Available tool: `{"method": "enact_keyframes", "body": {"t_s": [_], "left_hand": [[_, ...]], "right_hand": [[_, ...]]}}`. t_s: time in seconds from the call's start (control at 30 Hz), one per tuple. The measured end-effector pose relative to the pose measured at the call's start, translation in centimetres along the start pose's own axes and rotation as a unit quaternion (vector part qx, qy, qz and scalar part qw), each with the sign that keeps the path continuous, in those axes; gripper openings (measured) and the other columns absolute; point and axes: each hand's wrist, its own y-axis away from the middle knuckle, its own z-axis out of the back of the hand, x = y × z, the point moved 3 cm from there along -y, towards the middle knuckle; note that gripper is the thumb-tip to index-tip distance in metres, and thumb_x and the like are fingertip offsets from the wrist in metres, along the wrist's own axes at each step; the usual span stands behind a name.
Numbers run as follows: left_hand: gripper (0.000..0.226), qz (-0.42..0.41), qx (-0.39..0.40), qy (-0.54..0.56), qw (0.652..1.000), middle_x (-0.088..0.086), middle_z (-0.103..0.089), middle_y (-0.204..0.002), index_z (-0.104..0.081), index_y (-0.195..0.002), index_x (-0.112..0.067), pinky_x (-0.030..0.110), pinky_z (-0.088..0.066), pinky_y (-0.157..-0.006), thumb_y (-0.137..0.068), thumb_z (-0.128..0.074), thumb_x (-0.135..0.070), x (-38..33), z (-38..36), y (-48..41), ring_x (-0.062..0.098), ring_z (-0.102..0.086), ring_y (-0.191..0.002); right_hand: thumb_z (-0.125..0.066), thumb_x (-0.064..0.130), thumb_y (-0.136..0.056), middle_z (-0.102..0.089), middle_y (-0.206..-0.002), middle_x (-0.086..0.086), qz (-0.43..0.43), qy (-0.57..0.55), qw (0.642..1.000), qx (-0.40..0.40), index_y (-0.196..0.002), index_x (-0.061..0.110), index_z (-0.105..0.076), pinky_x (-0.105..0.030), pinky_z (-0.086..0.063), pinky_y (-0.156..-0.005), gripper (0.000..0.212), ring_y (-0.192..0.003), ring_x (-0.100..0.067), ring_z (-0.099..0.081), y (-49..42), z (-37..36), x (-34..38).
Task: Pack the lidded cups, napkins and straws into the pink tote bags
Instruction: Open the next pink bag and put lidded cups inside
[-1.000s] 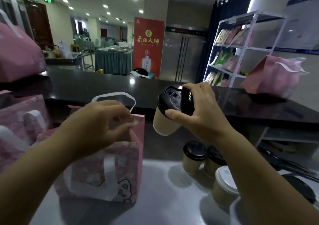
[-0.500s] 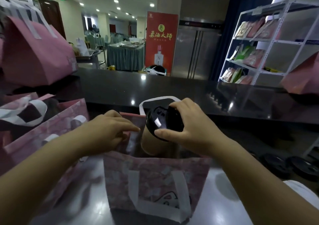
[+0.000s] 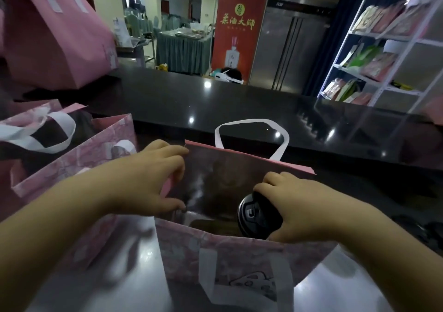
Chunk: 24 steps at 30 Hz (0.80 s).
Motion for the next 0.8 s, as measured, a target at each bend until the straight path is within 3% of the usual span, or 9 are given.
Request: {"method": "enact_keyframes", "body": {"t_s": [0.1, 0.23, 0.4, 0.6, 0.8], "left_hand": [[0.043, 0.006, 0.021, -0.014, 1.0, -0.012, -0.004, -0.151, -0.032, -0.087, -0.04, 0.015, -0.024, -0.095, -0.066, -0.056, -0.069, -0.1, -0.5, 0.4, 0.001, -0.003, -0.125], [0.053, 0.018, 0.055, -0.014, 0.998, -0.015, 0.011, -0.151, -0.028, -0.086, -0.038, 0.021, -0.027, -0.099, -0.06, -0.055, -0.076, -0.6, -0.4, 0.5, 0.003, 0.0, -0.125], [0.067, 0.021, 0.083, -0.003, 0.996, -0.021, 0.026, -0.146, -0.023, -0.087, -0.039, 0.017, -0.024, -0.093, -0.049, -0.055, -0.083, -1.5, -0.2, 0.7, 0.003, 0.004, -0.127], [0.073, 0.01, 0.073, -0.001, 0.997, -0.024, 0.028, -0.142, -0.012, -0.086, -0.042, 0.025, -0.026, -0.099, -0.043, -0.053, -0.085, -2.0, -0.1, 0.7, 0.007, 0.001, -0.128], [0.077, 0.006, 0.061, 0.018, 0.998, -0.021, 0.026, -0.144, -0.024, -0.09, -0.036, 0.024, -0.025, -0.097, -0.04, -0.051, -0.089, -2.1, -0.3, 0.6, 0.008, 0.002, -0.128]], "right_hand": [[-0.068, 0.059, -0.061, -0.037, -0.113, 0.01, -0.006, -0.002, 1.0, 0.012, -0.126, 0.03, -0.037, -0.03, -0.049, -0.074, 0.078, -0.099, -0.012, -0.039, -0.4, 0.0, -0.4], [-0.069, 0.058, -0.065, -0.039, -0.115, 0.006, 0.011, -0.02, 1.0, 0.015, -0.127, 0.028, -0.037, -0.028, -0.047, -0.073, 0.076, -0.099, -0.013, -0.039, -1.8, 0.5, 0.1], [-0.068, 0.06, -0.069, -0.042, -0.118, 0.004, 0.073, -0.068, 0.995, 0.024, -0.129, 0.023, -0.037, -0.033, -0.05, -0.079, 0.077, -0.103, -0.016, -0.046, -3.9, 1.0, 2.1], [-0.071, 0.053, -0.071, -0.044, -0.12, -0.002, 0.12, -0.042, 0.99, 0.054, -0.131, 0.017, -0.038, -0.034, -0.047, -0.08, 0.077, -0.106, -0.022, -0.047, -6.3, -0.5, 4.1], [-0.071, 0.051, -0.073, -0.043, -0.119, -0.003, 0.152, -0.029, 0.987, 0.048, -0.13, 0.015, -0.039, -0.036, -0.048, -0.083, 0.074, -0.103, -0.023, -0.046, -7.3, -1.2, 5.1]]}}
